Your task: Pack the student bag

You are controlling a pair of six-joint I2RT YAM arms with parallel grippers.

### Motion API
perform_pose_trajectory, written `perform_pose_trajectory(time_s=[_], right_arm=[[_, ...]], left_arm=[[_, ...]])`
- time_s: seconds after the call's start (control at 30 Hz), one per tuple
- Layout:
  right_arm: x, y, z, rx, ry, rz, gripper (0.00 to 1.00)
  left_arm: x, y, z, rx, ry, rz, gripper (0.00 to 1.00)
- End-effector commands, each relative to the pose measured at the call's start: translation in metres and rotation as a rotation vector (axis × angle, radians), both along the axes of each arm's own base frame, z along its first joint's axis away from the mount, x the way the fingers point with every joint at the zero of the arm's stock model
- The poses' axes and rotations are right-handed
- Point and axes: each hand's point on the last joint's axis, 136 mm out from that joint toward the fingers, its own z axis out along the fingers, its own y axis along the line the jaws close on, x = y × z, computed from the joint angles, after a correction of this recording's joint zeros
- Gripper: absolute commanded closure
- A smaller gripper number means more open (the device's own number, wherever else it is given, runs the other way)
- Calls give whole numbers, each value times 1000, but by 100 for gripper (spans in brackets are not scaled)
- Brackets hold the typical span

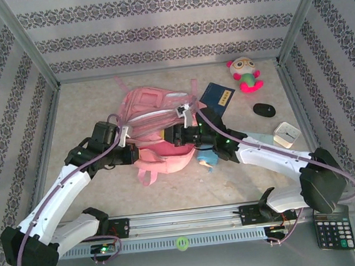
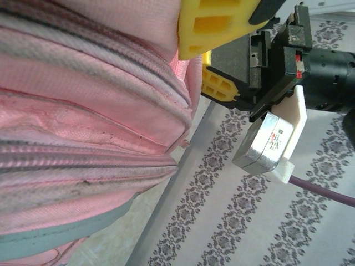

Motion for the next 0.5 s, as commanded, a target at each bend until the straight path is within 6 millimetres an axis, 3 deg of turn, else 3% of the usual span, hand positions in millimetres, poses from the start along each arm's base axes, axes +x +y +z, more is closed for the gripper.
perform_pose_trajectory(time_s=[0.0,0.17,0.33,0.47], right_arm=[[-4,-21,45,107,-70,39,100],[-9,-25,57,140,-66,126,100],[4,-37,58,122,-73,108,100],[14,-24,56,97,-80,117,100]], left_arm=[[5,48,-9,230,-20,69,100],[16,55,-3,295,-53,53,100],[9,15,4,61,-27,-17,100],[-7,-21,8,-208,-6,-40,100]])
